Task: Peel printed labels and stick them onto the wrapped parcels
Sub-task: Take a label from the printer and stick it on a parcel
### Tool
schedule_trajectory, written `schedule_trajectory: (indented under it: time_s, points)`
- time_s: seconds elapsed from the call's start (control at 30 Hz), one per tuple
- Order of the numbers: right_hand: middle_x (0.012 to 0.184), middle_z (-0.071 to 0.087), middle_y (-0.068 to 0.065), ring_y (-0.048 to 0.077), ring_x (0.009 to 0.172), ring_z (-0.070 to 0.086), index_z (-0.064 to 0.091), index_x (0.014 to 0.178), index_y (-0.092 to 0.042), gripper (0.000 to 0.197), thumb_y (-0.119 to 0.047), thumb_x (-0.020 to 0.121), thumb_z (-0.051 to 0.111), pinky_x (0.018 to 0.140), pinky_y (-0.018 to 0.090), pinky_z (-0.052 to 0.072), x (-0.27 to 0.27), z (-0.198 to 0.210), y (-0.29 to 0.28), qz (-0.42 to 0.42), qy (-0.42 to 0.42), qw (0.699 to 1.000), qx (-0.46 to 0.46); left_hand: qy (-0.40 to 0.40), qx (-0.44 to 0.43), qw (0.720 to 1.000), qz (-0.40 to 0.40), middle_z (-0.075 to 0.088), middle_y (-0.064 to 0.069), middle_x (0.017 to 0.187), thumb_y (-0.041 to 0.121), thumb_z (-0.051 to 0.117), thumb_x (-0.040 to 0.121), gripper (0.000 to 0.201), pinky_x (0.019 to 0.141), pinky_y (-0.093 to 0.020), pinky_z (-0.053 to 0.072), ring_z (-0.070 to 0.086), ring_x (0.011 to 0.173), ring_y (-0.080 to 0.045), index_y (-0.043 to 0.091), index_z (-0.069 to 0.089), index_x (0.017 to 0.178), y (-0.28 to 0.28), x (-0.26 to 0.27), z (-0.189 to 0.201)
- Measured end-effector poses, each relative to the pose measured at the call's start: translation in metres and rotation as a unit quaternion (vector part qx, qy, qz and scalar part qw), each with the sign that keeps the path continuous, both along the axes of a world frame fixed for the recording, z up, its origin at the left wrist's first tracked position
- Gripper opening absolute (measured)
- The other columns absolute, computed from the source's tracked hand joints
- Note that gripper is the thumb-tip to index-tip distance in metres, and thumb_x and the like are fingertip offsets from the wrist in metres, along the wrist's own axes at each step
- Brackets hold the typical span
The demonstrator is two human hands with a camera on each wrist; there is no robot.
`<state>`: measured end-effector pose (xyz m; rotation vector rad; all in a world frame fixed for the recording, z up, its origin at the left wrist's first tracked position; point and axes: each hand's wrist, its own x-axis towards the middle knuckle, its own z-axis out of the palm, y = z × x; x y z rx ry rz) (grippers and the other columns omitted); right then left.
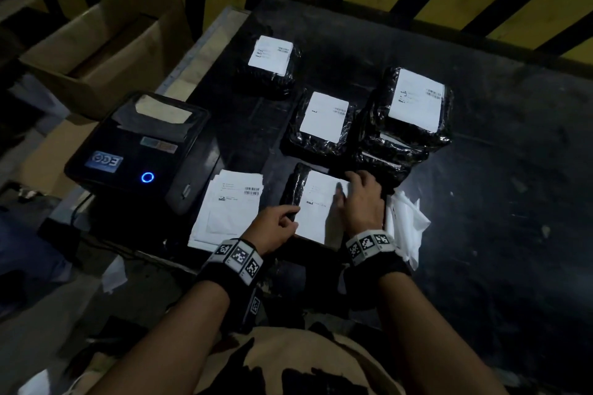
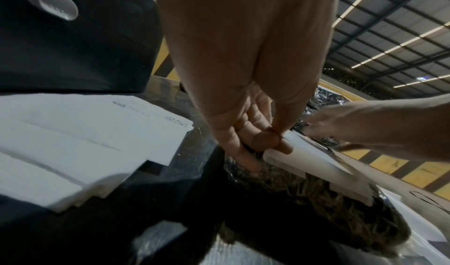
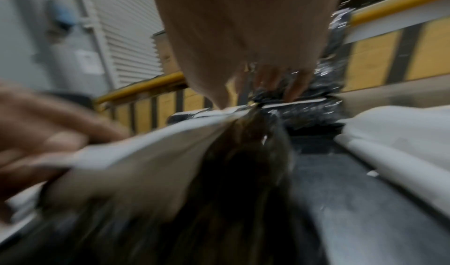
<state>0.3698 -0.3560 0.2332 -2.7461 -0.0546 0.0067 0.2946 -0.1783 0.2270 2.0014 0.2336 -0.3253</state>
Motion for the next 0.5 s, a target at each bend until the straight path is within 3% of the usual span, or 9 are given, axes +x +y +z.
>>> schedule_trajectory:
  time_s: [0.1,0.23,0.4,0.5]
  points:
    - [0.153,0.034,-0.003,0.019,0.142,0.028,0.041,0.14,-0.026,0.043,-0.035,0.099,0.039,0.113,0.046,0.022,-0.014,-0.01,0.011,0.06,0.055,0.996,-0.024,-0.002,0.003,1.0,0.001,0.055,0.012,0.063,0.013,0.062,0.089,0.04,0.077,-0.015,0.044,0.051,0.062,0.003,0.016,0.059,0.129,0.001,0.001,-0.001]
    - [0.16,0.02,-0.007,0.014,0.149,0.012,0.026,0.15,-0.026,0.052,-0.038,0.1,0.029,0.118,0.057,0.004,-0.012,-0.013,0.006,0.006,0.106,0.994,-0.041,0.0,0.007,1.0,0.001,0.054,0.015,0.062,0.013,0.061,0.089,0.04,0.079,-0.017,0.045,0.052,0.064,0.001,0.017,0.059,0.128,0.0,0.0,-0.001]
    - [0.161,0.018,-0.005,0.014,0.15,0.007,0.024,0.152,-0.024,0.055,-0.04,0.099,0.029,0.117,0.057,-0.002,-0.003,-0.009,-0.002,-0.016,0.138,0.989,-0.053,0.0,0.011,1.0,-0.001,0.055,0.017,0.064,0.014,0.061,0.089,0.04,0.082,-0.019,0.044,0.051,0.065,0.003,0.016,0.058,0.129,0.0,0.0,-0.003]
    - [0.161,0.019,-0.002,0.015,0.15,0.005,0.031,0.148,-0.019,0.052,-0.036,0.099,0.035,0.117,0.057,0.001,-0.009,-0.005,0.004,-0.005,0.103,0.993,-0.061,0.0,0.014,1.0,-0.001,0.07,-0.004,0.086,0.015,0.061,0.089,0.041,0.083,-0.019,0.044,0.062,0.077,-0.009,0.016,0.059,0.13,0.001,0.0,-0.004]
